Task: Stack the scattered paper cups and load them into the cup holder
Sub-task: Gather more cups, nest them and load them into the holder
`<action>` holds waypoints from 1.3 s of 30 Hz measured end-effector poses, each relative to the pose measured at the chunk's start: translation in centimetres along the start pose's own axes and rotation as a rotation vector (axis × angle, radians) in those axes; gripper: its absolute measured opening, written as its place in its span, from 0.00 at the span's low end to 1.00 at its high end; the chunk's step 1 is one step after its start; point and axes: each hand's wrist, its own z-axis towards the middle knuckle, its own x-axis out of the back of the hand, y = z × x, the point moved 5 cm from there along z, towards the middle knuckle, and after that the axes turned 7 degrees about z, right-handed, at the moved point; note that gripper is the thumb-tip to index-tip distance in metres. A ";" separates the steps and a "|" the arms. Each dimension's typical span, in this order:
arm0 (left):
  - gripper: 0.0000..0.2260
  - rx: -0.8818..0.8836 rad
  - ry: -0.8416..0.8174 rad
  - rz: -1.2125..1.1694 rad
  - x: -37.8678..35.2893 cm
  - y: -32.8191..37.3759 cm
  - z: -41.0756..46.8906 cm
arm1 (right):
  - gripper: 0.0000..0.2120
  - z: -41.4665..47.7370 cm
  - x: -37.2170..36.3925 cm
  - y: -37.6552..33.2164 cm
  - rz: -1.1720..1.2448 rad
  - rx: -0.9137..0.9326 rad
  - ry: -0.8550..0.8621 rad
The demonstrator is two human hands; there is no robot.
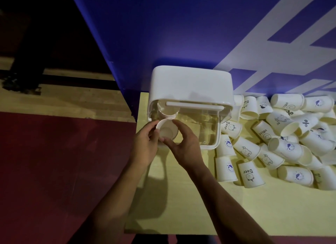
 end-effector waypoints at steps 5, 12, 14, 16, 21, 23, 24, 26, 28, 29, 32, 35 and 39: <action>0.15 -0.025 0.011 0.087 0.1 0.2 -0.2 | 0.34 0.0 0.2 0.2 0.007 -0.032 -0.035; 0.11 -0.213 0.197 0.095 0.7 6.1 -4.2 | 0.29 -2.3 6.5 0.9 -0.011 -0.117 0.046; 0.09 -0.358 0.115 0.115 -1.4 9.1 -5.4 | 0.24 -3.3 10.1 1.8 -0.024 -0.149 0.124; 0.10 -0.483 -0.034 0.158 -5.1 12.1 -6.3 | 0.19 -4.4 14.3 3.0 -0.044 -0.192 0.206; 0.16 -0.630 -0.263 0.430 -15.6 17.8 -6.1 | 0.12 -7.4 24.2 6.4 -0.086 -0.262 0.332; 0.22 -0.625 -0.331 0.616 -19.7 18.7 -4.3 | 0.10 -8.4 27.3 7.8 -0.088 -0.262 0.362; 0.25 -0.616 -0.358 0.721 -21.9 19.1 -3.2 | 0.09 -8.8 28.9 8.6 -0.086 -0.264 0.366; 0.30 -0.578 -0.377 0.883 -25.5 19.6 -0.9 | 0.07 -9.4 31.9 10.0 -0.067 -0.270 0.364; 0.32 -0.561 -0.358 1.030 -28.0 19.6 1.4 | 0.08 -9.8 34.5 11.5 -0.030 -0.280 0.382; 0.33 -0.549 -0.356 1.108 -29.1 19.4 2.3 | 0.08 -9.9 36.0 12.2 -0.012 -0.284 0.393; 0.33 -0.452 -0.369 1.272 -31.1 18.2 4.6 | 0.07 -9.9 39.4 14.7 -0.003 -0.293 0.390; 0.31 -0.381 -0.382 1.315 -32.0 17.2 5.9 | 0.06 -9.4 42.0 16.9 -0.018 -0.303 0.372; 0.31 -0.324 -0.388 1.309 -32.8 16.8 6.4 | 0.07 -8.2 44.1 18.8 -0.024 -0.297 0.355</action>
